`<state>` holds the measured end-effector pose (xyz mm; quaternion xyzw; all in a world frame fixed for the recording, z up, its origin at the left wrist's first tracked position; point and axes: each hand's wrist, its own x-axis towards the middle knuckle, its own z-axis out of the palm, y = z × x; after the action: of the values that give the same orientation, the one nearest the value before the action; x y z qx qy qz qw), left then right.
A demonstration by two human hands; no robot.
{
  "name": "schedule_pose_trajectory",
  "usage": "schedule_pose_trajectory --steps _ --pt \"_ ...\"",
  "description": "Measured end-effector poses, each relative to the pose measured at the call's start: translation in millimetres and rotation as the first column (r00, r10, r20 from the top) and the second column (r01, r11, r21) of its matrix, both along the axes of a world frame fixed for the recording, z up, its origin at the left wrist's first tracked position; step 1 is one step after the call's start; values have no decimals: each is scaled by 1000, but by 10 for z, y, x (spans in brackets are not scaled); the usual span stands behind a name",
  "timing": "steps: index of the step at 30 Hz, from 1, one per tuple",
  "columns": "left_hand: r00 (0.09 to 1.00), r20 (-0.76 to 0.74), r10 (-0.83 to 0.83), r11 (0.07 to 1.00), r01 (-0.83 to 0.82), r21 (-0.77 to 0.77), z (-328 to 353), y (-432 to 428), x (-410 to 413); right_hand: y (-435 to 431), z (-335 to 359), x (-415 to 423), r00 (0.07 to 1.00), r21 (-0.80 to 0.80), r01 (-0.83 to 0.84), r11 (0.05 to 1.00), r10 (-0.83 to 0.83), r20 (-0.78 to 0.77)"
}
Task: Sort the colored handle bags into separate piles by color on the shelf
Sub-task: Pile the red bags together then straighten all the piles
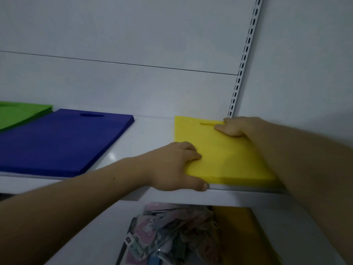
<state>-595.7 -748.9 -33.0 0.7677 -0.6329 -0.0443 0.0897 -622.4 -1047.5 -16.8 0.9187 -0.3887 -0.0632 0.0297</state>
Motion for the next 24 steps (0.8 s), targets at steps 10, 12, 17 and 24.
schedule_pose_trajectory --steps 10,12,17,24 --pt "991 137 -4 1000 4 0 29 64 39 -118 -74 60 999 34 -32 999 31 16" --pt "988 151 -15 1000 16 -5 40 92 70 -114 -86 85 999 50 -35 998 33 38" --pt "984 178 -15 1000 12 18 62 209 150 -50 -116 184 997 92 -43 995 37 66" --pt "977 211 -25 998 13 59 73 324 198 -35 -94 235 994 142 -76 987 64 83"
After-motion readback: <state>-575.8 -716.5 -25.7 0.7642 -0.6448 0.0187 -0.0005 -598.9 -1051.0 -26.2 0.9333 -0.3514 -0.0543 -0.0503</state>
